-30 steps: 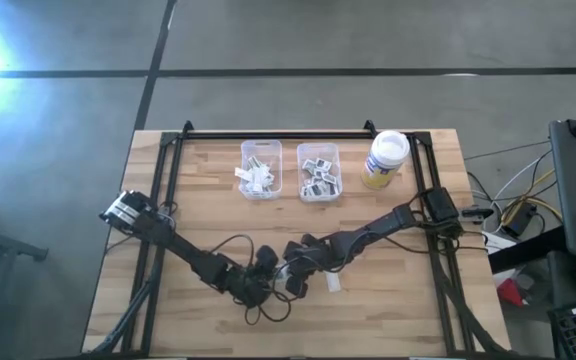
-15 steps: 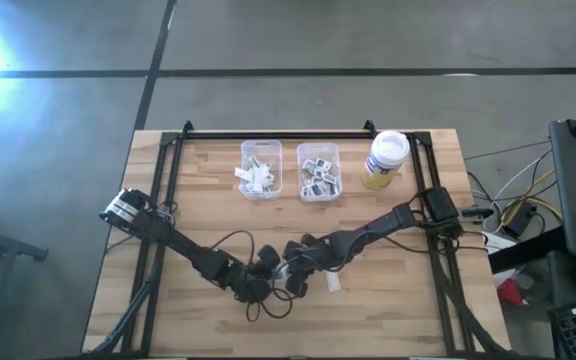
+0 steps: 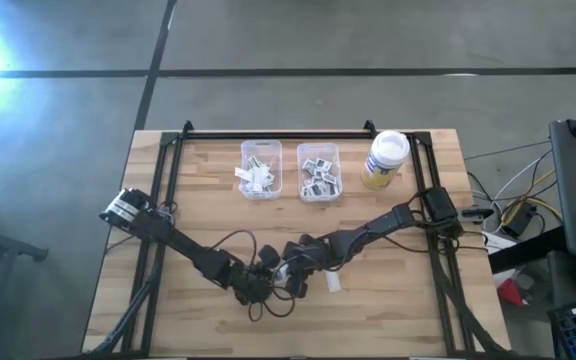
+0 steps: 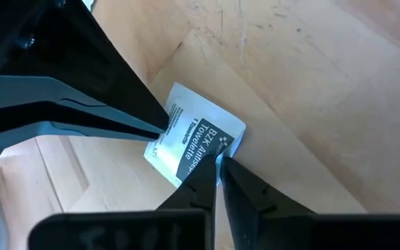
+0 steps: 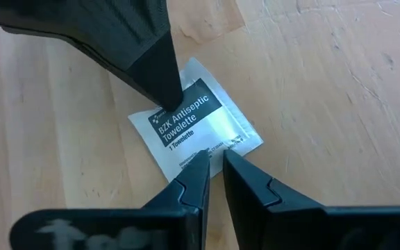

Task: Pick & Place First Aid Supplies
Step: Put the gray towelette pack into the right transparent bin

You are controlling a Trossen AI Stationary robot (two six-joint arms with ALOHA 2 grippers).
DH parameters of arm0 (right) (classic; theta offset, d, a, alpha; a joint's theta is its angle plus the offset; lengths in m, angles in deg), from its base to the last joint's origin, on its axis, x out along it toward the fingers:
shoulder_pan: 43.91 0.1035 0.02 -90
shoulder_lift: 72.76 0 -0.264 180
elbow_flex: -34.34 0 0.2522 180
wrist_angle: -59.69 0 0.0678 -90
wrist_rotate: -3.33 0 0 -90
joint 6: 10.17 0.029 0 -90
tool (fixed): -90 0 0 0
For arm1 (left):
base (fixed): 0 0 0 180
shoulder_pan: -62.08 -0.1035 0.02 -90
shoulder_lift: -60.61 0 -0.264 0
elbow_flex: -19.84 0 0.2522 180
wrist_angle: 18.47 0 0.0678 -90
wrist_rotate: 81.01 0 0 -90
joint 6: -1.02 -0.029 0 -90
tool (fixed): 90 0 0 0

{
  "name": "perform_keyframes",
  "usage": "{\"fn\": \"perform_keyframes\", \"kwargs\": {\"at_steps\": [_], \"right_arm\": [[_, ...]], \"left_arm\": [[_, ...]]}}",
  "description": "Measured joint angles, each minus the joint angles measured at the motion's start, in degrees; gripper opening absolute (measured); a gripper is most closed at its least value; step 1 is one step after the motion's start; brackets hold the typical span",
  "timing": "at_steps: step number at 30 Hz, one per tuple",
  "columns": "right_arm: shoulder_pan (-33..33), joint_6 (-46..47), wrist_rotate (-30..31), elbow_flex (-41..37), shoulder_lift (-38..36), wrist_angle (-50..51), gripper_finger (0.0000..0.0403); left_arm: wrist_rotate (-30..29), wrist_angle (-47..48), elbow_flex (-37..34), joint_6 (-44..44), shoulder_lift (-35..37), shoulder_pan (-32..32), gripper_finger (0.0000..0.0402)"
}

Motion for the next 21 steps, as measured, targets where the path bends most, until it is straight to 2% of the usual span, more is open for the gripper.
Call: {"fn": "perform_keyframes", "kwargs": {"at_steps": [5,14,21], "right_arm": [[0.00,-0.15,-0.02,0.00,0.00,-0.02,0.0043],[0.04,-1.09,-0.18,0.05,-0.43,0.97,0.0043],[0.26,-2.22,-0.89,-0.04,-2.60,5.20,0.0043]], "left_arm": [[0.09,1.37,0.27,0.38,0.00,-0.05,0.0003],[-0.09,1.54,0.29,1.47,0.06,0.11,0.0000],[-1.52,2.16,0.19,3.20,3.02,0.83,0.0000]]}}
